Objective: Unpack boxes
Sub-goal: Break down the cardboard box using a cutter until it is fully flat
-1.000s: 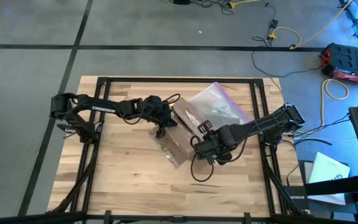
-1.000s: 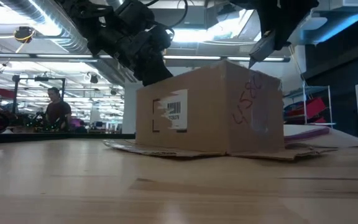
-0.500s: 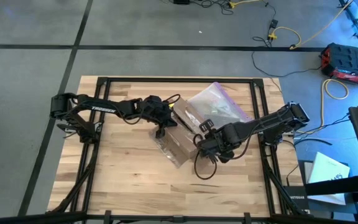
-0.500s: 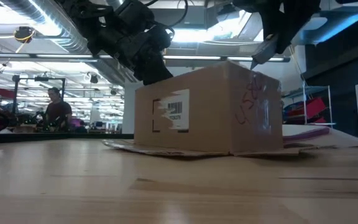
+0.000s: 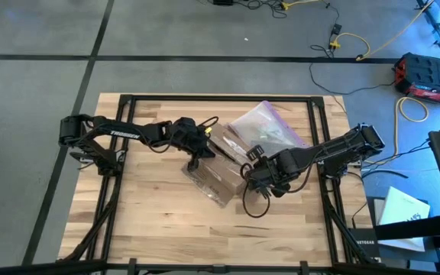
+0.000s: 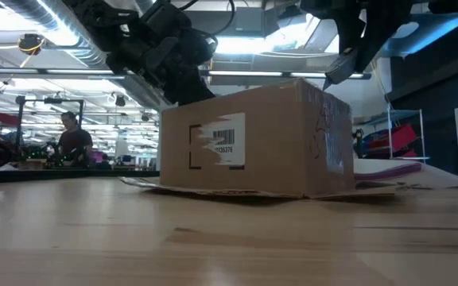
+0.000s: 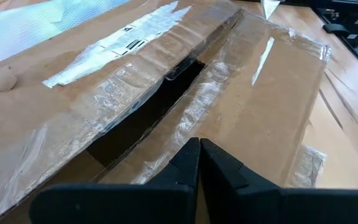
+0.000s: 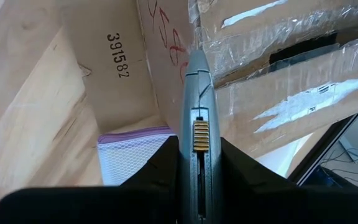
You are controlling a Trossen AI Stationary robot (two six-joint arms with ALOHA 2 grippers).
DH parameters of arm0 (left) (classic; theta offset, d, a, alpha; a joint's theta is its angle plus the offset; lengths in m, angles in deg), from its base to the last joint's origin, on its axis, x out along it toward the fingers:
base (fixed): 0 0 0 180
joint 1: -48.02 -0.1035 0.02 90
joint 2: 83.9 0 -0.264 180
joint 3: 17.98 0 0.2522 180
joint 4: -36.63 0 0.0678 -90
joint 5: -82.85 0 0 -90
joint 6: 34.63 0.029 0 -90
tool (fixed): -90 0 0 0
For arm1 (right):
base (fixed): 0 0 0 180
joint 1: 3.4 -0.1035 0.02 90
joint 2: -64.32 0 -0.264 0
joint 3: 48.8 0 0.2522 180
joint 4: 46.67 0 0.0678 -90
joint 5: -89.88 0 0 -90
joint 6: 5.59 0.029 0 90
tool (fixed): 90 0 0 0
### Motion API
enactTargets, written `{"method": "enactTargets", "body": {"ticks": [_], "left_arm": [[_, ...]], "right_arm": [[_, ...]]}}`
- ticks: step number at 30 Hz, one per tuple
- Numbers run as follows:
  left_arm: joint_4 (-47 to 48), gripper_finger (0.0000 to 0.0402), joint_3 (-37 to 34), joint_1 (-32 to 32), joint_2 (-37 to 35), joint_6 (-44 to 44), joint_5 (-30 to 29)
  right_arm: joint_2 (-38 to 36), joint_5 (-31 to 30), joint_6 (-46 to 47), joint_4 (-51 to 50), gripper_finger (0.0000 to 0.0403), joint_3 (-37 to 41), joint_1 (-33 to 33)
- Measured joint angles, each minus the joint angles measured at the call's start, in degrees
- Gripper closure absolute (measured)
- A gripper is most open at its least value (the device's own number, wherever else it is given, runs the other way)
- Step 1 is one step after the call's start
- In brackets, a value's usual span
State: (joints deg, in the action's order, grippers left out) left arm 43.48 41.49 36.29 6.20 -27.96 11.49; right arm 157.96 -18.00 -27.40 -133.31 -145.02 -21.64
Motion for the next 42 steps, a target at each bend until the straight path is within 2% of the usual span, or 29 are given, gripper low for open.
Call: {"method": "enactTargets", "body": {"ticks": [8, 24, 42], "left_arm": [[0.26, 0.0402, 0.0, -0.08, 0.02, 0.41, 1.49], [0.28, 0.0402, -0.02, -0.07, 0.04, 0.63, 1.89], [0.19, 0.0402, 0.0, -0.04, 0.07, 0.83, 2.03]], "right_arm": [[-0.24, -0.06, -1.43, -0.11, 0.0348, 0.09, 0.26], [-2.23, -0.36, -10.1, 2.09, 0.0348, 2.64, 1.86], [-5.14, -1.43, -13.63, 3.5, 0.0348, 6.23, 3.03]]}}
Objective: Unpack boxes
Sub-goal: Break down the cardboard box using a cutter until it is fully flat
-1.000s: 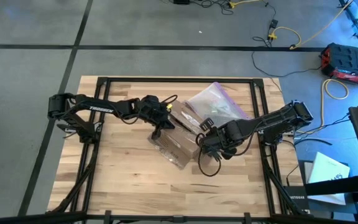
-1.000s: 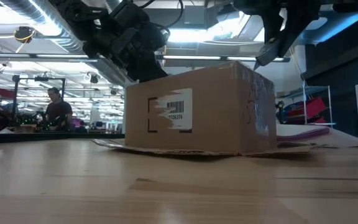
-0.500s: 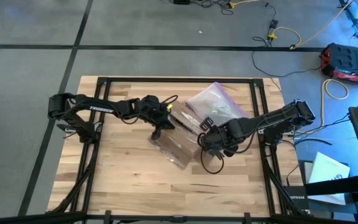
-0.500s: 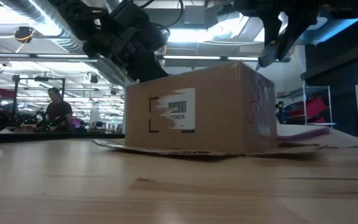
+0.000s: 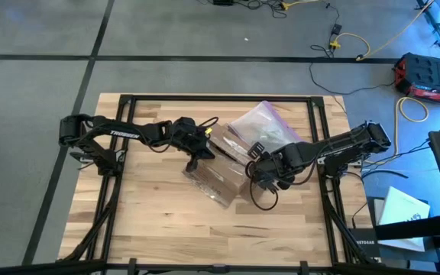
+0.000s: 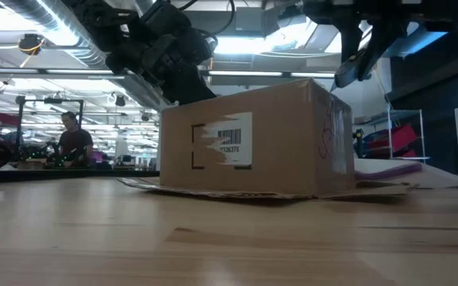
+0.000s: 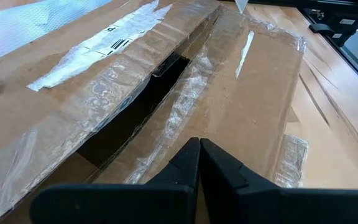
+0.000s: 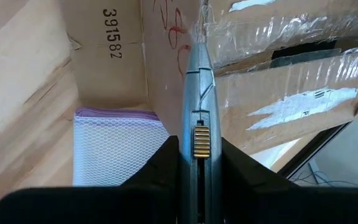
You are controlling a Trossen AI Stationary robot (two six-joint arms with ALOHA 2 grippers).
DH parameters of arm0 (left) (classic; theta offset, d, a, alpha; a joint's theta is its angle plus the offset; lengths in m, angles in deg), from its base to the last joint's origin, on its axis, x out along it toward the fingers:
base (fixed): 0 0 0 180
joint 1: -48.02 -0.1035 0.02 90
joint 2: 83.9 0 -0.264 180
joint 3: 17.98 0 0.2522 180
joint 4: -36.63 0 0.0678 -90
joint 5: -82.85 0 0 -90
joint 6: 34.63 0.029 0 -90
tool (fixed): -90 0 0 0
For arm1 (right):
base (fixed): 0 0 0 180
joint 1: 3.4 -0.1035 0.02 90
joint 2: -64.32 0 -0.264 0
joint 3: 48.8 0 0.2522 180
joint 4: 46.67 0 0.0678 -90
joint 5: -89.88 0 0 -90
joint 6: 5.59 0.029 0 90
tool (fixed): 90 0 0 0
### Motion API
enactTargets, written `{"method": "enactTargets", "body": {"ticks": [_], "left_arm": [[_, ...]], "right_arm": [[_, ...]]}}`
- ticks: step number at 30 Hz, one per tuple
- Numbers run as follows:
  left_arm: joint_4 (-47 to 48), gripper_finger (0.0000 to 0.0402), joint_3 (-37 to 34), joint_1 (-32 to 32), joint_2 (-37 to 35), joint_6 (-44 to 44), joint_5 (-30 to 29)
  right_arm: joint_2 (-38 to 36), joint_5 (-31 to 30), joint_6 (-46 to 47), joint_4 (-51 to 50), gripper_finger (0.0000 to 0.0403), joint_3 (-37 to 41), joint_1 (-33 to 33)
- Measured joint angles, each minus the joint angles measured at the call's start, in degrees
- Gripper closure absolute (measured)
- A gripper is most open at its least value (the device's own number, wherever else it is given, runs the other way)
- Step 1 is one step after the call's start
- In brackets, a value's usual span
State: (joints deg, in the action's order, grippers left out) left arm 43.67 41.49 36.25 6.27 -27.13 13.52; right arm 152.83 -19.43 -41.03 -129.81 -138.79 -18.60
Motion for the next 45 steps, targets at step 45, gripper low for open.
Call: {"method": "enactTargets", "body": {"ticks": [45], "left_arm": [[1.4, 0.0402, -0.15, -0.98, 0.07, 6.34, 11.62]], "right_arm": [[6.07, -5.03, 30.72, 5.61, 0.0348, -1.97, -18.69]]}}
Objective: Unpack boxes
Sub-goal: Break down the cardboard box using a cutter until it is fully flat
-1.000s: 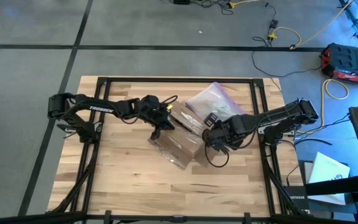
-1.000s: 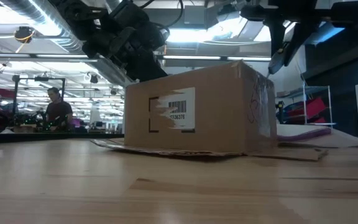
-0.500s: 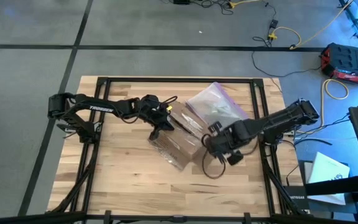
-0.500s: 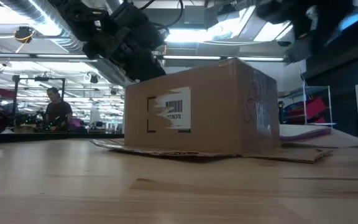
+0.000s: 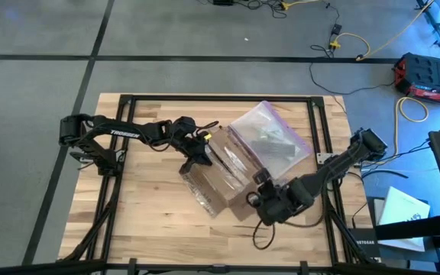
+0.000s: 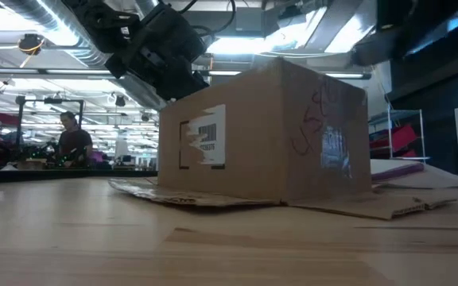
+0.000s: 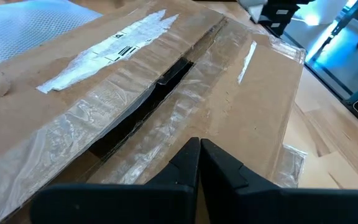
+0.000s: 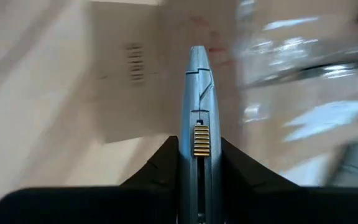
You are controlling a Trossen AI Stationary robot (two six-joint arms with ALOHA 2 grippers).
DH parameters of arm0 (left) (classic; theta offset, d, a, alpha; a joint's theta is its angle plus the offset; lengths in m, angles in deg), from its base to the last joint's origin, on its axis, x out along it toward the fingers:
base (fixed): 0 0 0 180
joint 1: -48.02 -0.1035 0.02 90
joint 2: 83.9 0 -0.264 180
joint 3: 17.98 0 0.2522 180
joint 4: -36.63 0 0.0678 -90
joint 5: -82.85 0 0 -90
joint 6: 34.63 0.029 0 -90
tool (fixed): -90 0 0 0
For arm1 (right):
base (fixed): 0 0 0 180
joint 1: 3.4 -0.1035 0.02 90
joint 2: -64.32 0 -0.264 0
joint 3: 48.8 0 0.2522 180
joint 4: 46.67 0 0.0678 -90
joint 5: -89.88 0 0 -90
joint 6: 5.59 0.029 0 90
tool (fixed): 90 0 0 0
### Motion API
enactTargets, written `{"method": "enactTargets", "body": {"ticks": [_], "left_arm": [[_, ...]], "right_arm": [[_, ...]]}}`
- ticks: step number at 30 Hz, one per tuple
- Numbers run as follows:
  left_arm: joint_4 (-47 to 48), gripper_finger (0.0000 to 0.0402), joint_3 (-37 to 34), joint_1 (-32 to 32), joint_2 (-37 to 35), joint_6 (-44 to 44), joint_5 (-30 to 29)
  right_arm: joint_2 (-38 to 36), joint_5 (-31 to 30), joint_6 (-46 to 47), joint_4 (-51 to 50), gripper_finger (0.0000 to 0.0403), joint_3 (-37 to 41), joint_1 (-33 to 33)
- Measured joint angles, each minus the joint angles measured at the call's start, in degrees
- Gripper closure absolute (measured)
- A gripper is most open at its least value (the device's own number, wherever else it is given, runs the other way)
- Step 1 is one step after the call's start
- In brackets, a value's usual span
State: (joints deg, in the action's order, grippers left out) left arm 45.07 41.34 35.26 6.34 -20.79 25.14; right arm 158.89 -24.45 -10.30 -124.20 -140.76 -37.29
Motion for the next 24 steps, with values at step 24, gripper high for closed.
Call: {"method": "enactTargets", "body": {"ticks": [24], "left_arm": [[-0.22, 0.0402, 0.02, -0.04, -0.02, -2.03, 0.11]], "right_arm": [[4.56, -9.24, 6.52, -8.72, 0.0348, -4.06, -0.64]]}}
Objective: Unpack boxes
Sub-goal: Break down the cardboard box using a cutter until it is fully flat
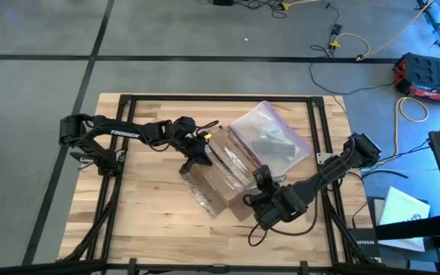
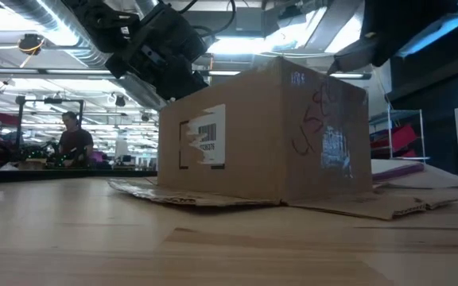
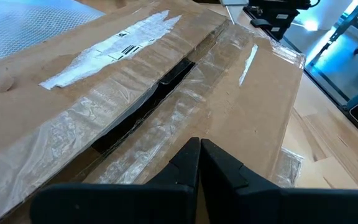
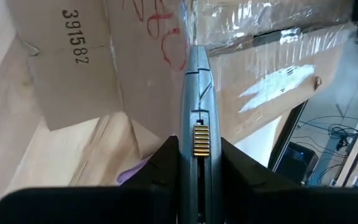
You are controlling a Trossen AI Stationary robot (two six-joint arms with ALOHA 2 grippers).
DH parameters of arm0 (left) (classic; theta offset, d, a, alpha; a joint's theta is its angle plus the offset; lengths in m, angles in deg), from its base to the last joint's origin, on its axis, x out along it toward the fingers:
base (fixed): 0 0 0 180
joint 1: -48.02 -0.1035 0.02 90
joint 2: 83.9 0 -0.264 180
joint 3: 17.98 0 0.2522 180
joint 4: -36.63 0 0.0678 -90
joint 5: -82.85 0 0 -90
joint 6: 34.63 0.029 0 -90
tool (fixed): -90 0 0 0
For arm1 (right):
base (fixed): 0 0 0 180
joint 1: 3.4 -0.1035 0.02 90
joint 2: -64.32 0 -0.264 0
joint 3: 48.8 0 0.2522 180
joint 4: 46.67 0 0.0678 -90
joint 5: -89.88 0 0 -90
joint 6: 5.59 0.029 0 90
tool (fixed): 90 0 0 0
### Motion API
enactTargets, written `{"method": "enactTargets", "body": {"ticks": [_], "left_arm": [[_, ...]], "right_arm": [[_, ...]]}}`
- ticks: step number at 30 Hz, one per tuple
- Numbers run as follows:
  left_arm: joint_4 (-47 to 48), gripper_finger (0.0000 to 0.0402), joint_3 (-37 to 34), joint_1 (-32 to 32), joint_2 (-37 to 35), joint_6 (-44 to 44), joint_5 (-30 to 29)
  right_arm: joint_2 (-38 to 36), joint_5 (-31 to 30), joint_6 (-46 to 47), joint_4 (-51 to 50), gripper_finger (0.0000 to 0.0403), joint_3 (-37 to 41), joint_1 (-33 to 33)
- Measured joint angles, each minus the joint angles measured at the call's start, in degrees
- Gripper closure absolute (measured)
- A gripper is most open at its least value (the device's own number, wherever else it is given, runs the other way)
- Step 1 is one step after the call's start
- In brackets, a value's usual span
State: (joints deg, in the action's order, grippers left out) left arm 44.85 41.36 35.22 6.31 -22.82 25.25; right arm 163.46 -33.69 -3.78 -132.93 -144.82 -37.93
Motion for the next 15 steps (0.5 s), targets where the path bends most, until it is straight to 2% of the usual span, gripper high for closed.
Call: {"method": "enactTargets", "body": {"ticks": [8, 15], "left_arm": [[-0.02, 0.0402, 0.0, 0.0, 0.0, 0.02, 0.0], [-0.02, 0.0402, 0.0, 0.0, 0.0, -0.01, -0.02]], "right_arm": [[-0.29, 0.55, 1.21, -0.94, 0.0348, 0.22, -0.56], [-0.47, -1.58, 1.26, -0.88, 0.0348, 0.26, -0.85]]}}
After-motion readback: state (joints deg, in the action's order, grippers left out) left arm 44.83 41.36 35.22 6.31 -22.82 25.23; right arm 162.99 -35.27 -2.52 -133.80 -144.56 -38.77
